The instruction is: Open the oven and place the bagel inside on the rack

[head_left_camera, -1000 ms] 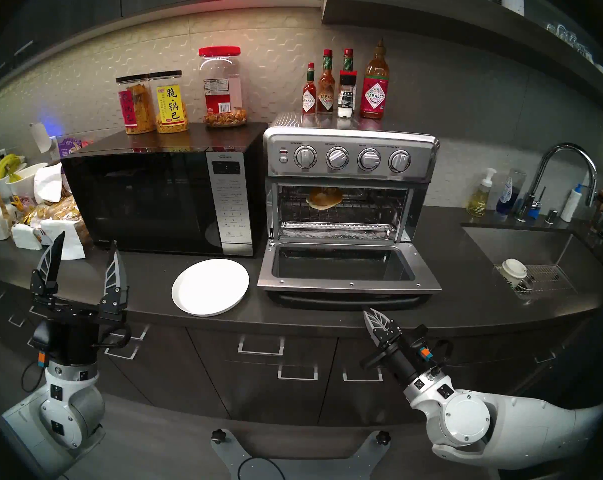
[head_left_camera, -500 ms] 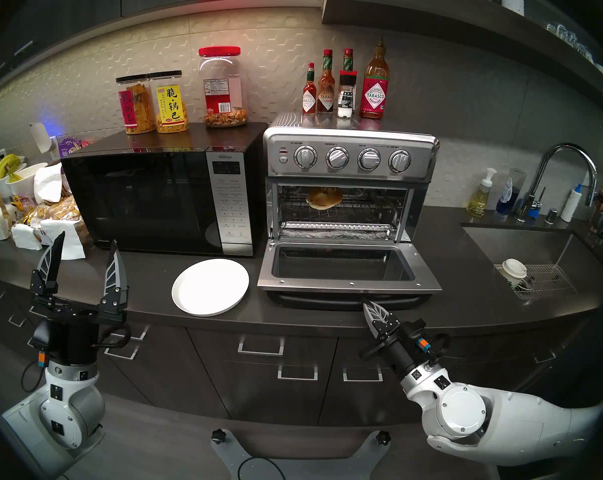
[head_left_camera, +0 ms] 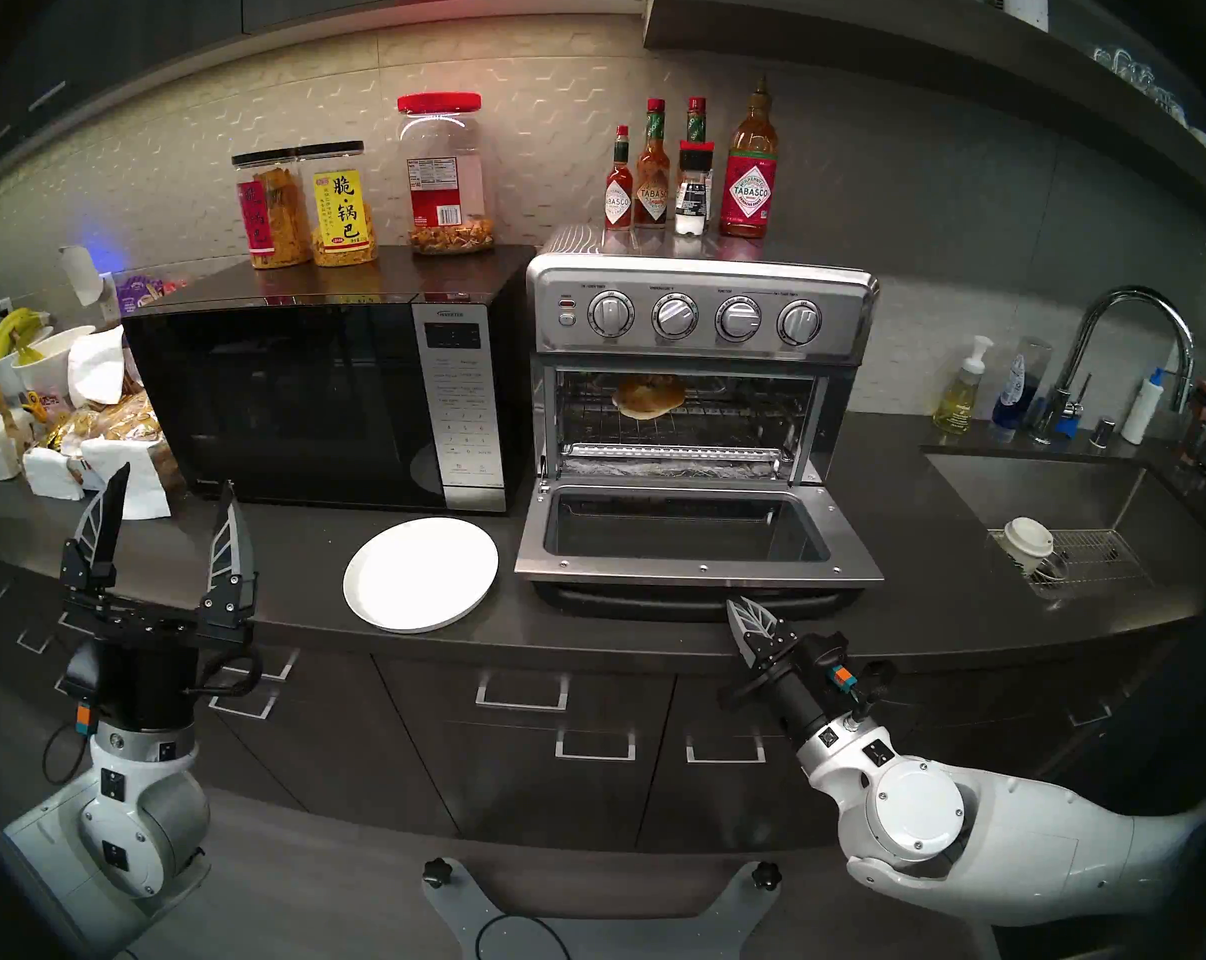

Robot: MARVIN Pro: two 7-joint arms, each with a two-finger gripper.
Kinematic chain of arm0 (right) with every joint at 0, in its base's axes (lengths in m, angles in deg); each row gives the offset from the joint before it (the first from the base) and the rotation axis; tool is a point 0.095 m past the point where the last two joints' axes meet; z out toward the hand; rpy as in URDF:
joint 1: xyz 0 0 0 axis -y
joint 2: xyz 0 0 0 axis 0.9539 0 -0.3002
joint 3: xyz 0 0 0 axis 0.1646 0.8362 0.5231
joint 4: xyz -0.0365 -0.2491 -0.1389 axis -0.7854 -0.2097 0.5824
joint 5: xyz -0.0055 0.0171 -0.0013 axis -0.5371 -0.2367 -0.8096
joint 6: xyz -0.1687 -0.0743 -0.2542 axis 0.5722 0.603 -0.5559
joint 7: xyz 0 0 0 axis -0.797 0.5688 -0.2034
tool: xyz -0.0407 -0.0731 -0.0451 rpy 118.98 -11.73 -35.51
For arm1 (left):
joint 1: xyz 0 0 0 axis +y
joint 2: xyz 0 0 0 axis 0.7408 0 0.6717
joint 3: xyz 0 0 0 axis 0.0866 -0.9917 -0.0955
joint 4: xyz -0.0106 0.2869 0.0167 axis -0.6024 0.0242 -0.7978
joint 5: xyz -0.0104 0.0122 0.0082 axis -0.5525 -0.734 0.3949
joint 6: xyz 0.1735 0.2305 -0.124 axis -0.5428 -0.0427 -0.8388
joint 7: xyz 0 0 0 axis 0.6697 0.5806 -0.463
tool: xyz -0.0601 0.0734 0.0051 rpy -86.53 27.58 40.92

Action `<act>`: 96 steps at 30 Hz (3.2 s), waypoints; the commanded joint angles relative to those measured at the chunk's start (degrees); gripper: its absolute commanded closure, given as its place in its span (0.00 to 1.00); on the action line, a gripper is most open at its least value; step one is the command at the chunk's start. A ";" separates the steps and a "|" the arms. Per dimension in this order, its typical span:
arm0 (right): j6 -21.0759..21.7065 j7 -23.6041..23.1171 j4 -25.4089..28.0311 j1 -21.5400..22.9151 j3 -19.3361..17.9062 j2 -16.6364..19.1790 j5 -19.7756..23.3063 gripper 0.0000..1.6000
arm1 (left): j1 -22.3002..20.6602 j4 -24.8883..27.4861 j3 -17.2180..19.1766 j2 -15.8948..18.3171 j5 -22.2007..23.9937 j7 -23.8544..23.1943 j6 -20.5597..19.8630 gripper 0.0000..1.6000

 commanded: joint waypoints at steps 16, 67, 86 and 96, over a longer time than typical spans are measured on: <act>2.35 0.04 0.69 2.39 -1.29 -2.37 0.52 1.00 | -0.15 0.76 0.56 0.03 0.04 0.11 0.00 0.00; 18.82 -5.60 11.22 10.02 -12.54 6.78 14.79 1.00 | -0.51 0.52 0.29 -0.02 -0.04 0.07 0.10 0.00; 28.25 -11.58 12.12 15.05 -22.19 10.29 26.81 1.00 | -0.70 0.37 0.12 -0.01 -0.06 0.06 0.10 0.00; 33.78 -16.07 11.09 17.95 -26.66 12.42 32.65 1.00 | -0.78 0.32 0.07 -0.01 -0.06 0.05 0.10 0.00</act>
